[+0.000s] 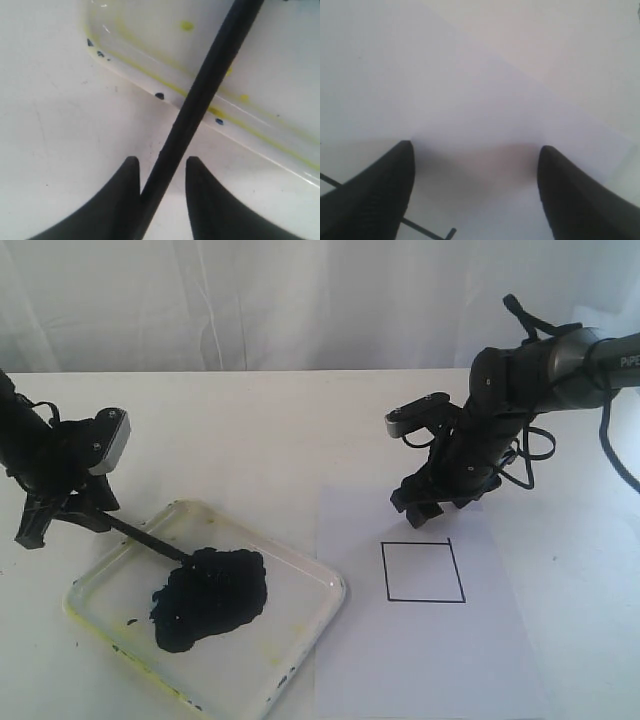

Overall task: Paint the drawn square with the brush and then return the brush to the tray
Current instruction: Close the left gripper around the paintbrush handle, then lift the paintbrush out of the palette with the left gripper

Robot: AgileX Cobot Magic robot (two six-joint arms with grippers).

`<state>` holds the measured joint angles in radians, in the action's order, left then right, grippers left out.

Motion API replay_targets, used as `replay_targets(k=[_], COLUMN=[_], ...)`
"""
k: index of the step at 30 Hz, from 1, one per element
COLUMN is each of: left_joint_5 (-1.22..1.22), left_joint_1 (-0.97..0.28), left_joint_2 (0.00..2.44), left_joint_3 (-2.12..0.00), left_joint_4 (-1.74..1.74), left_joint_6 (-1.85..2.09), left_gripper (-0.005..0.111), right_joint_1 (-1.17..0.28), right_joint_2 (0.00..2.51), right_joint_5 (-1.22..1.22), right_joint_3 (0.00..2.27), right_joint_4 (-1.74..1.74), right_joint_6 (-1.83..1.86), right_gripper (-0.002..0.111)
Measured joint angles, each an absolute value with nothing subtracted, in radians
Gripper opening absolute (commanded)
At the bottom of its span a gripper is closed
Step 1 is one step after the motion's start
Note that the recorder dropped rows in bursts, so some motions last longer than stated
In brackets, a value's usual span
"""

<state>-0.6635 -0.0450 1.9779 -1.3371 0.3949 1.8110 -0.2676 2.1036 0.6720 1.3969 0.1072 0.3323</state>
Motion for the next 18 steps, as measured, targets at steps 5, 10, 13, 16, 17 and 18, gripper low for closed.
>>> replay_targets(k=[5, 10, 13, 16, 17, 18], left_joint_5=[-0.661, -0.642, -0.634, -0.629, -0.628, -0.628], left_joint_1=[-0.045, -0.045, -0.045, -0.045, -0.045, -0.045], left_joint_2=[1.978, 1.978, 1.978, 1.978, 1.978, 1.978], left_joint_3=[-1.337, -1.337, -1.337, -1.337, -1.337, -1.337], left_joint_4=[0.347, 0.341, 0.346, 0.346, 0.346, 0.346], left_joint_6=[1.811, 1.802, 1.802, 1.809, 1.809, 1.809], left_gripper=[0.047, 0.055, 0.052, 0.047, 0.047, 0.046], right_joint_1=[-0.268, -0.268, -0.268, -0.268, -0.268, -0.268], right_joint_2=[2.104, 2.104, 2.104, 2.104, 2.104, 2.104], right_joint_5=[0.672, 0.672, 0.672, 0.672, 0.672, 0.672], right_joint_3=[1.397, 1.397, 1.397, 1.397, 1.397, 1.397], right_joint_4=[0.107, 0.107, 0.107, 0.107, 0.107, 0.107], right_joint_6=[0.332, 0.332, 0.332, 0.332, 0.332, 0.332], right_gripper=[0.066, 0.066, 0.066, 0.066, 0.066, 0.066])
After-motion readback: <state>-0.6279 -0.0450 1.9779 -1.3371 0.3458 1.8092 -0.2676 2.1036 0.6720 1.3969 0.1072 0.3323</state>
